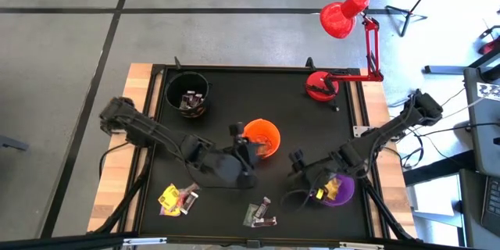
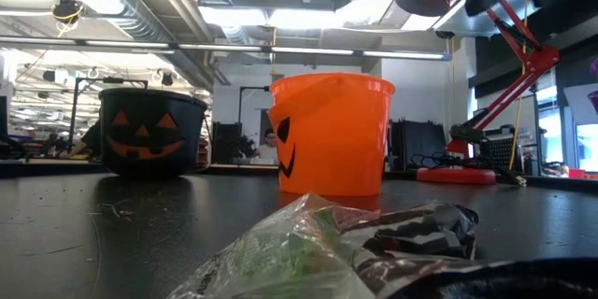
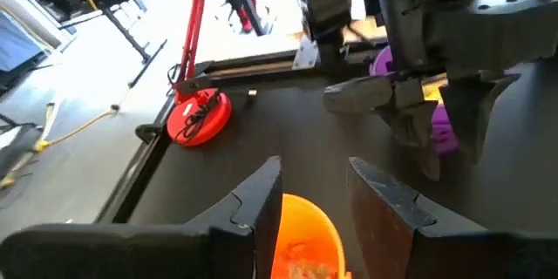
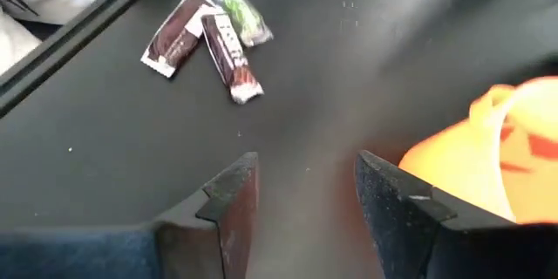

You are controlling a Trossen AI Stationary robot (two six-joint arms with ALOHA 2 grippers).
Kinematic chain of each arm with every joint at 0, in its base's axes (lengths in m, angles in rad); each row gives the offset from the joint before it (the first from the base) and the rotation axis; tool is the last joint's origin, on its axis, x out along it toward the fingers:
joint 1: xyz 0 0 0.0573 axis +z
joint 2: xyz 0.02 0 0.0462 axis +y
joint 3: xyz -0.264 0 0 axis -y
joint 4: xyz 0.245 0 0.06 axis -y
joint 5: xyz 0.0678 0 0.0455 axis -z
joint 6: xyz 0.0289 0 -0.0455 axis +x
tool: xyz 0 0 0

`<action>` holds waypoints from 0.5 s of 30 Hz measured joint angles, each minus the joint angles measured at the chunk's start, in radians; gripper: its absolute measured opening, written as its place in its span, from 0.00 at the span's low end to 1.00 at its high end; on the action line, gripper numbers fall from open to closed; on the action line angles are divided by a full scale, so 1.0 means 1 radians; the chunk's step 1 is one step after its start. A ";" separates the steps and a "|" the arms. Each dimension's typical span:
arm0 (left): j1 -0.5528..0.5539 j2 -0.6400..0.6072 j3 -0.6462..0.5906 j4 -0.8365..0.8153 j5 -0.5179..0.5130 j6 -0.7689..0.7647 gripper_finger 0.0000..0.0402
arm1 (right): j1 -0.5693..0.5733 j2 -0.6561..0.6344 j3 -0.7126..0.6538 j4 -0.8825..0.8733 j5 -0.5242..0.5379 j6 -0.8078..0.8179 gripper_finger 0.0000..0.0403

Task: Sort candy
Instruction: Put the brown chocolate bar into the black bucket

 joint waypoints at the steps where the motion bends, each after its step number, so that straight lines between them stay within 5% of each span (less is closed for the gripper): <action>1: -0.001 -0.033 -0.058 0.052 0.002 0.000 0.30 | 0.000 0.003 0.006 -0.001 -0.006 -0.009 0.46; 9: -0.007 -0.272 -0.510 0.567 -0.004 -0.025 0.30 | -0.014 0.032 0.020 0.119 -0.034 -0.039 0.46; 15: -0.007 -0.292 -0.670 0.763 -0.011 -0.022 0.30 | -0.070 0.143 0.082 0.126 -0.114 -0.015 0.46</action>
